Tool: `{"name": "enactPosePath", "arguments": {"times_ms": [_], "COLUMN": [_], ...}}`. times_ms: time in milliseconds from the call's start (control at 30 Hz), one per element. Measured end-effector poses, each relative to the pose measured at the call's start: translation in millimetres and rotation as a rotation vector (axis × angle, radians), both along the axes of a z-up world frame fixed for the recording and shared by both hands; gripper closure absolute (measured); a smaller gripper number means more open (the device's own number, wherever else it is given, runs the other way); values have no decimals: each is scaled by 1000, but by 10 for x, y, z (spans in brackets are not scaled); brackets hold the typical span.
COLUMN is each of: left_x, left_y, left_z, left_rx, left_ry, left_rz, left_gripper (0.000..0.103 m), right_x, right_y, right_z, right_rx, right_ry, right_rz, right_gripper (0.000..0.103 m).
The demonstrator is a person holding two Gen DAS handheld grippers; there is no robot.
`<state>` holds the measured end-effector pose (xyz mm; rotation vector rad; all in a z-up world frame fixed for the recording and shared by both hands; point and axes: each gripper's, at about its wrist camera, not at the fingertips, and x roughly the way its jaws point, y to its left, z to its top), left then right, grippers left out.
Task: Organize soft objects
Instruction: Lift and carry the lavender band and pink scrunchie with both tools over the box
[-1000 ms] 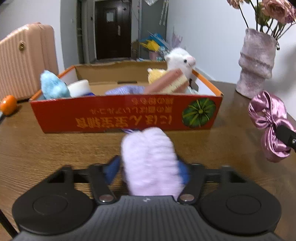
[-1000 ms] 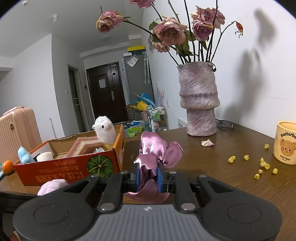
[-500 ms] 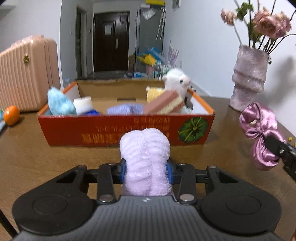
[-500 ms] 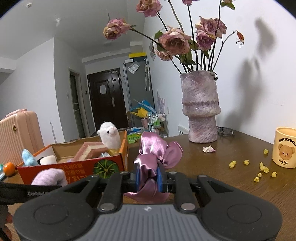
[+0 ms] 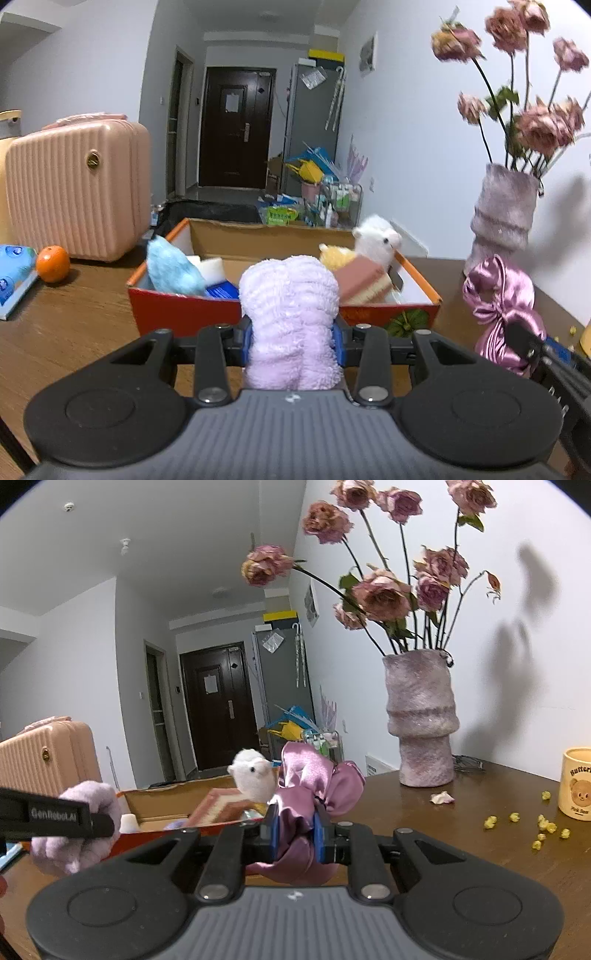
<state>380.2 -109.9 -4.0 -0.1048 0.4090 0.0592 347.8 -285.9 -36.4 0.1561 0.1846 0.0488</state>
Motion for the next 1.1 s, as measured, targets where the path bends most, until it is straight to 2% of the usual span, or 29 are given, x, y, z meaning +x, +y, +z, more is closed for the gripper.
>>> {"name": "enactPosePath", "arguments": {"times_ms": [533, 1100], "left_x": [118, 586], "left_y": [535, 973], "left_z": [158, 207], "left_rx": [-26, -45], "left_ry": [-70, -104], "left_rz": [50, 90], "left_gripper": [64, 64], "right_x": [192, 693], "right_y": [642, 1185], "right_z": [80, 124], "right_rx": [-11, -42], "right_ry": [-90, -149], "right_rz": [34, 105], "right_gripper": [85, 85]}}
